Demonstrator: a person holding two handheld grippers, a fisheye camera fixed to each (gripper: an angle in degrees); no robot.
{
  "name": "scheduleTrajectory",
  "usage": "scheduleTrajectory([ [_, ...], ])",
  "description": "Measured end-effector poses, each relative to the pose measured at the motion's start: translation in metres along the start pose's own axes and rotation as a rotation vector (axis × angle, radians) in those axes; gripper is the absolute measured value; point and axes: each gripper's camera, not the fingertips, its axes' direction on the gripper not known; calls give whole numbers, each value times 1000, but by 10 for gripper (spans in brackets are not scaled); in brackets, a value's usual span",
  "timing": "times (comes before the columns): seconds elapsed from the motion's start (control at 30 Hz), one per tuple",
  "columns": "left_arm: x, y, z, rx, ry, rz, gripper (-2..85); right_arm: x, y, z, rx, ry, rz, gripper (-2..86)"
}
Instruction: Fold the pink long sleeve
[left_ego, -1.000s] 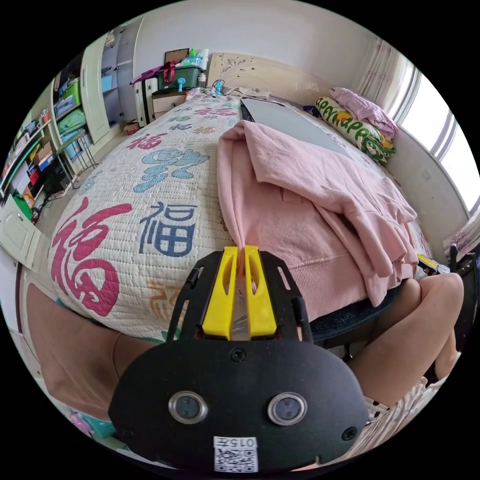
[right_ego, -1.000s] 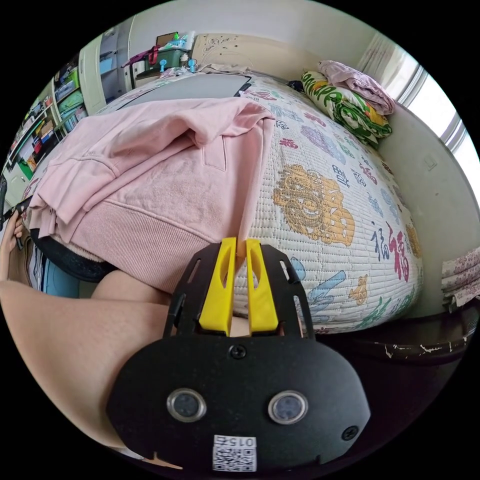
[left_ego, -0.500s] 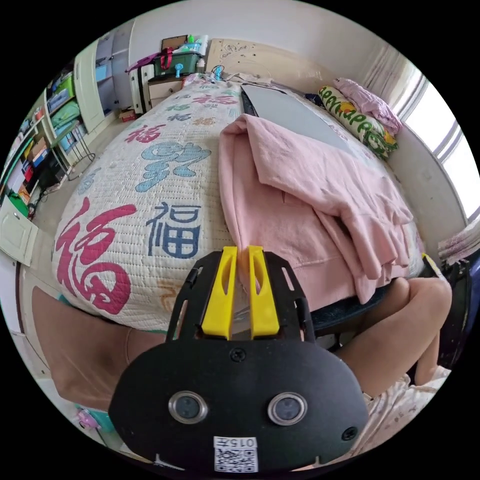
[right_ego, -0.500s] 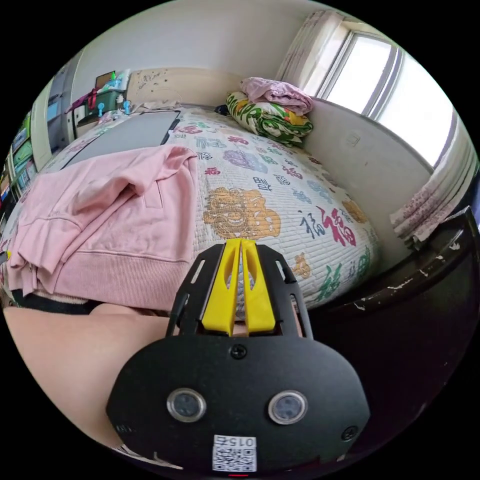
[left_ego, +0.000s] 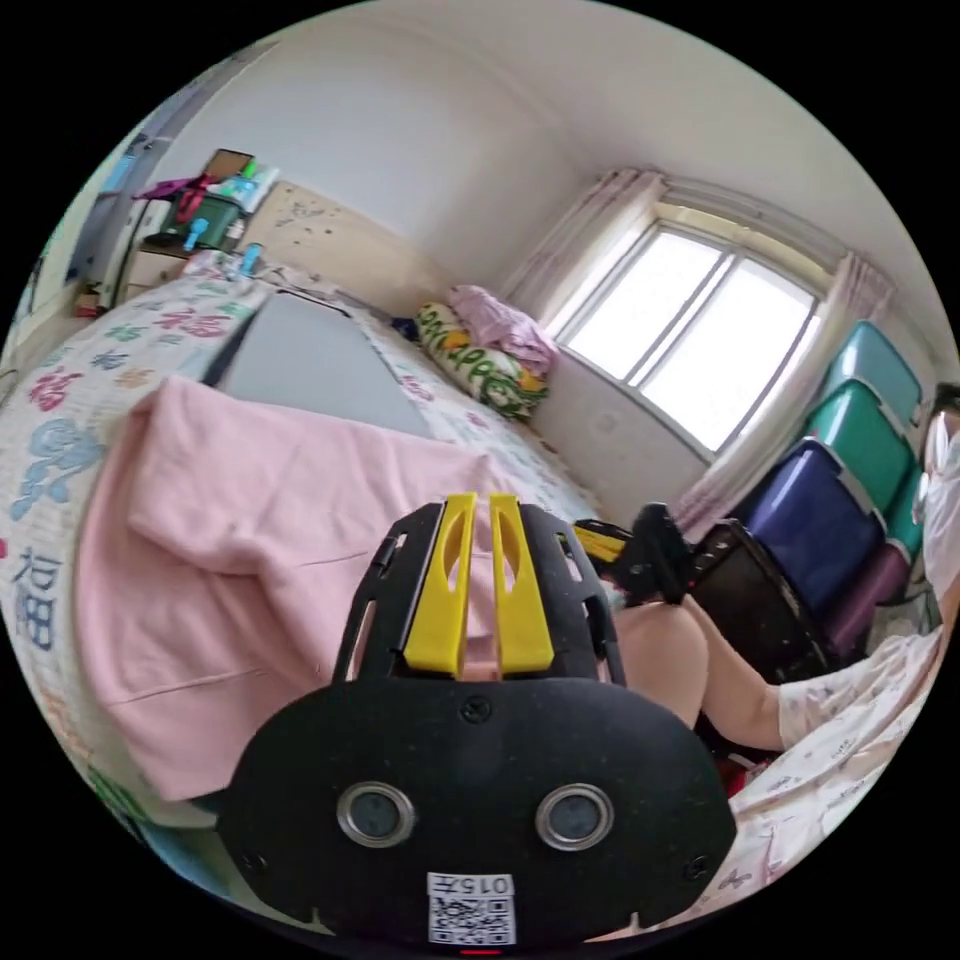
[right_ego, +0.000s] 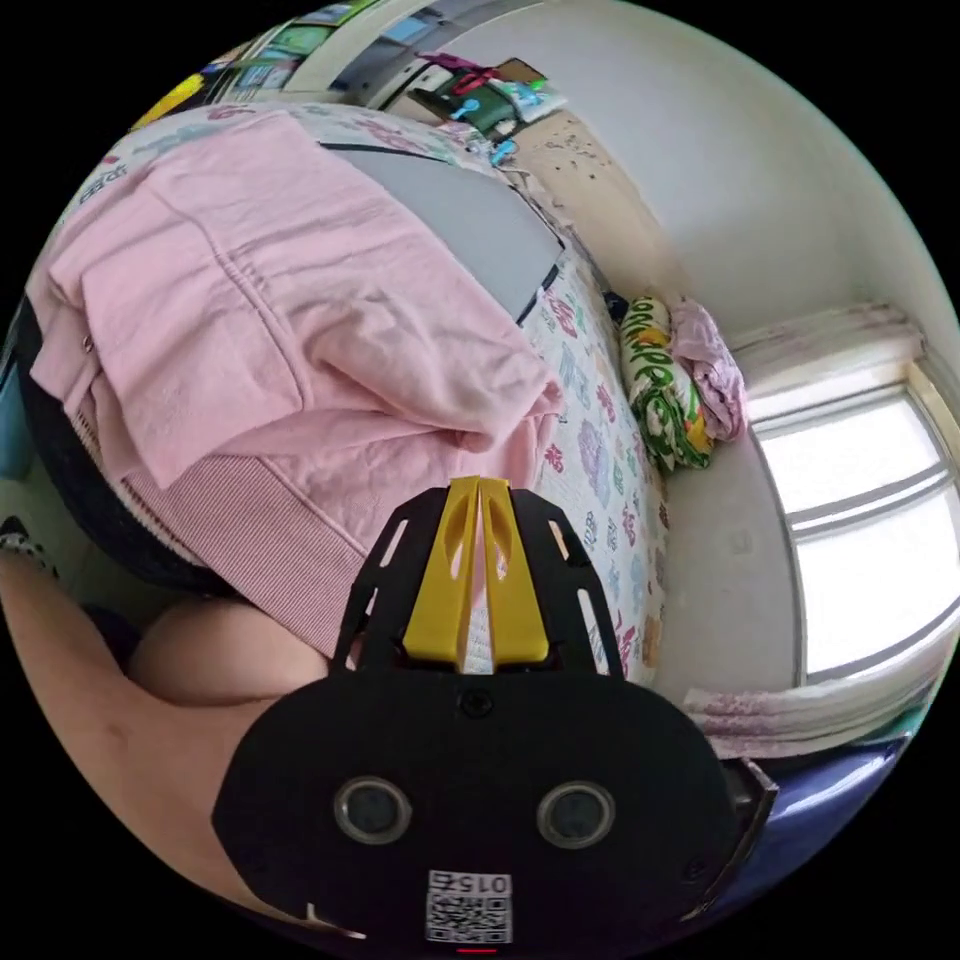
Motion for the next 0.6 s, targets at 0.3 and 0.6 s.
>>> scheduleTrajectory([
  [0.3, 14, 18, 33, 86, 385, -4, 48, 2, -7, 21, -96, -132, -178, -6],
  [0.6, -23, 14, 3, 99, 491, -48, 47, 26, -8, 13, -86, -138, -175, -5],
])
